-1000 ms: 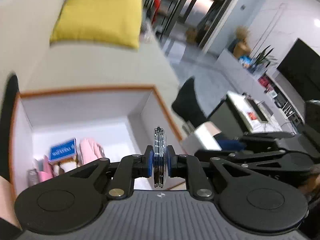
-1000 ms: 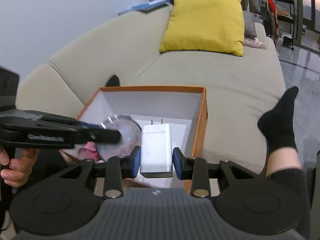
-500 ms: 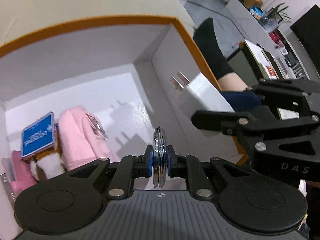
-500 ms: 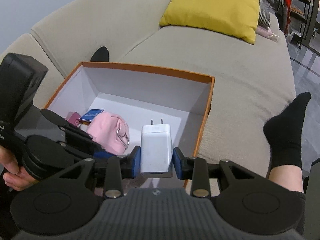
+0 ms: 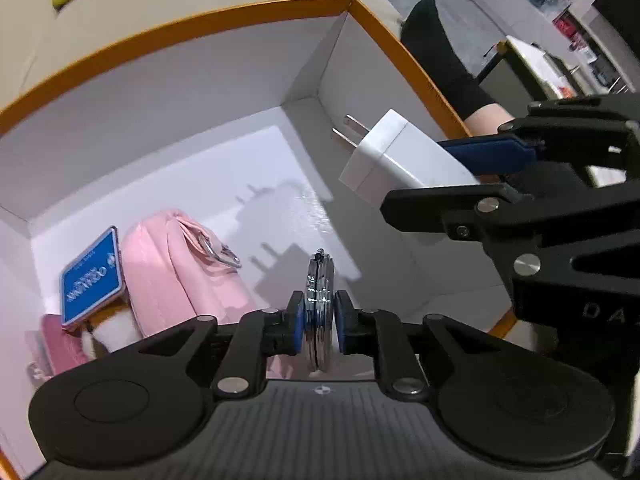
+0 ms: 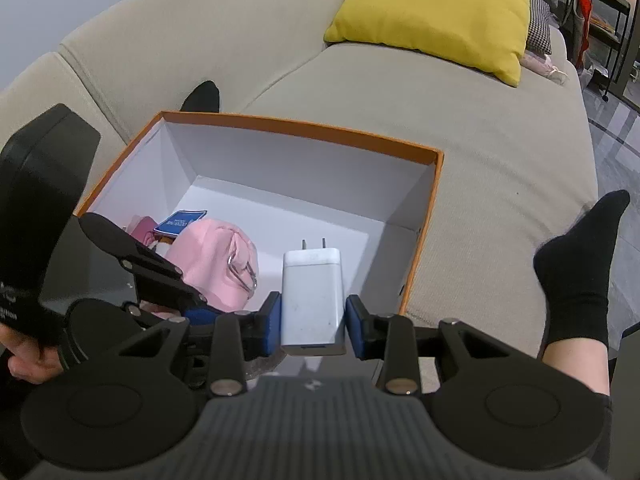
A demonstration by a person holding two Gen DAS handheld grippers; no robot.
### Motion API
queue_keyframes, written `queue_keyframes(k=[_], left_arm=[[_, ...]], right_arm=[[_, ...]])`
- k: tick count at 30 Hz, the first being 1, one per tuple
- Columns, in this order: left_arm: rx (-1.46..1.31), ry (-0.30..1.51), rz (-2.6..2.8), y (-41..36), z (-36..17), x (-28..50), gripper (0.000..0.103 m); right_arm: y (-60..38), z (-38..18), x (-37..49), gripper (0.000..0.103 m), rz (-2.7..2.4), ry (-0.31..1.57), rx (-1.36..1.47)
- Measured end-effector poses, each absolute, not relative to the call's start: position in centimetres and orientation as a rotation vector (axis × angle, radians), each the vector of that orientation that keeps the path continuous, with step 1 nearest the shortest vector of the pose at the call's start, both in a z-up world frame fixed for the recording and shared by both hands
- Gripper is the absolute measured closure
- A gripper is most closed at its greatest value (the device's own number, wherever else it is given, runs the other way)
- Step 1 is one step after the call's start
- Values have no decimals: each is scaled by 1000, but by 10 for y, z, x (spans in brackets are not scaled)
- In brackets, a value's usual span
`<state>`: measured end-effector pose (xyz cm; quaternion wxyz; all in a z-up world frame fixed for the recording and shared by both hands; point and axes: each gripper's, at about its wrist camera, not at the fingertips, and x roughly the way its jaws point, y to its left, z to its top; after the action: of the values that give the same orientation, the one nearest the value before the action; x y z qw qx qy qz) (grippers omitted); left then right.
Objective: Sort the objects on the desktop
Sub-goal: 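Lower the glitter mirror into the box and open the left tool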
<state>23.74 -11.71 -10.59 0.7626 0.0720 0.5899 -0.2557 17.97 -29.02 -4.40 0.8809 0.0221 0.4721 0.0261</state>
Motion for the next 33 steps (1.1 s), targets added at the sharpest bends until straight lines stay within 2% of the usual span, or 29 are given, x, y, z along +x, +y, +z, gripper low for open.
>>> queue_keyframes(k=[2, 4, 5, 7, 10, 15, 21, 27, 33], left_arm=[[191, 1268, -533, -119, -103, 234, 79], [214, 1239, -516, -118, -98, 231, 68], [219, 1227, -513, -118, -96, 230, 66], [217, 1229, -520, -115, -95, 231, 67], [205, 1249, -530, -114, -98, 231, 72], [195, 1227, -537, -116, -93, 230, 72], [158, 1102, -532, -88, -57, 213, 72], [80, 965, -494, -48, -23, 188, 72], [39, 917, -455, -28, -19, 180, 72]], right_arm=[[-291, -44, 179, 67, 50, 982, 44], [-292, -42, 178, 67, 46, 980, 42], [-292, -42, 178, 67, 44, 980, 42], [-292, -42, 177, 67, 41, 980, 40], [-292, -43, 177, 67, 42, 981, 40], [-292, -43, 177, 67, 50, 989, 38], [-285, -46, 182, 67, 95, 1033, 44], [-267, -67, 201, 67, 92, 1159, 50], [-259, -94, 216, 67, 26, 1294, 75]])
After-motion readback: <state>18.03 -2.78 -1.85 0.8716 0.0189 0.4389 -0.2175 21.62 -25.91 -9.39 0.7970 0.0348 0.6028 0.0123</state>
